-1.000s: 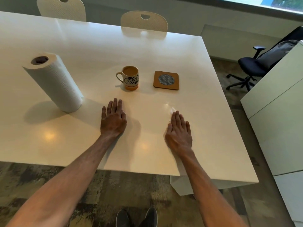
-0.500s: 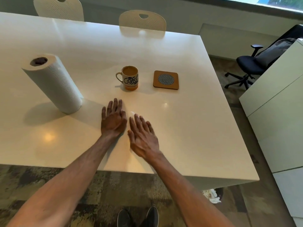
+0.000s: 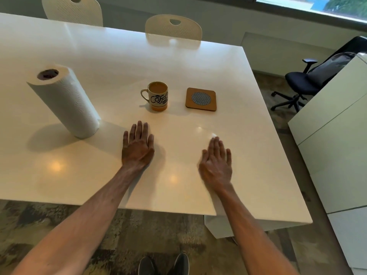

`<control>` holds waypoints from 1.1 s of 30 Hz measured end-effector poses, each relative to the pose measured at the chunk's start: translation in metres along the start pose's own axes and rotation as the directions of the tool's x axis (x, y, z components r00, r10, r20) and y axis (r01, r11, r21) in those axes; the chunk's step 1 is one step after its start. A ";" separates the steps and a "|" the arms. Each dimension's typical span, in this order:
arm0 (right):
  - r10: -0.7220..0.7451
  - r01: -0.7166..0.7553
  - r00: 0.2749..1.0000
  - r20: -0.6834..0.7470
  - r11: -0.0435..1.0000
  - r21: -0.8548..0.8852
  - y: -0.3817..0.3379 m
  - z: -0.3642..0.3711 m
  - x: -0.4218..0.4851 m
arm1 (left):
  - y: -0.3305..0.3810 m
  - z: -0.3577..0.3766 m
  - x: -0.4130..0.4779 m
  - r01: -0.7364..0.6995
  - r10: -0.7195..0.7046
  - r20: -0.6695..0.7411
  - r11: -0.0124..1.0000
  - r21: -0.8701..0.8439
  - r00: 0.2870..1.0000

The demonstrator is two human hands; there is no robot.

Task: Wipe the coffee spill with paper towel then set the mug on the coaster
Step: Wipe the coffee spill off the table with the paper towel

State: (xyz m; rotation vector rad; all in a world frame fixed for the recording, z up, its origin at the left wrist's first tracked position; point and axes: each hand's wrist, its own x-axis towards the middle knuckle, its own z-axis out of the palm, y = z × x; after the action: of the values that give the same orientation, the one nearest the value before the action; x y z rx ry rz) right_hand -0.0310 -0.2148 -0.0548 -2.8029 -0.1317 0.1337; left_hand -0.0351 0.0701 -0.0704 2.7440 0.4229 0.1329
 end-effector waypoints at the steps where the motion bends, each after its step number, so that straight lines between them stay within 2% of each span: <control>1: 0.033 -0.033 0.999 -0.005 0.999 0.000 0.008 -0.005 0.009 | 0.000 0.001 0.000 0.003 -0.003 -0.003 1.000 -0.005 1.000; 6: 0.137 -0.137 0.991 -0.001 0.991 0.015 0.010 -0.019 0.060 | 0.001 0.003 0.004 0.013 -0.013 -0.010 1.000 -0.002 1.000; 10: 0.122 -0.122 0.992 0.033 0.992 0.015 -0.017 -0.018 0.096 | 0.003 0.003 0.008 0.020 -0.020 -0.010 1.000 -0.001 1.000; 16: -0.082 0.077 0.987 0.136 0.996 0.038 -0.079 0.002 0.114 | 0.005 -0.001 0.009 0.012 -0.012 -0.012 1.000 -0.026 1.000; 20: -0.286 0.284 0.939 0.189 0.958 0.039 -0.125 0.027 0.088 | 0.005 -0.001 0.009 0.005 -0.006 -0.015 0.999 -0.047 1.000; 23: -0.355 0.355 0.913 0.200 0.934 0.040 -0.130 0.038 0.067 | 0.003 0.000 0.009 -0.006 0.005 -0.020 0.999 -0.044 1.000; 27: -0.334 0.340 0.924 0.188 0.941 0.001 -0.120 0.032 0.067 | 0.001 0.001 0.008 -0.012 0.011 -0.019 0.999 -0.045 1.000; 33: -0.129 0.129 0.989 0.072 0.992 0.001 -0.064 0.009 0.086 | 0.002 -0.002 0.006 -0.004 0.004 -0.014 0.999 -0.042 1.000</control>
State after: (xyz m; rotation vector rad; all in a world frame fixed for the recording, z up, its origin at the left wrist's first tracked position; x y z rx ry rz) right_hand 0.0487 -0.1428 -0.0490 -2.7837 -0.3298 0.2042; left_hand -0.0287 0.0708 -0.0673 2.7046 0.4141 0.1608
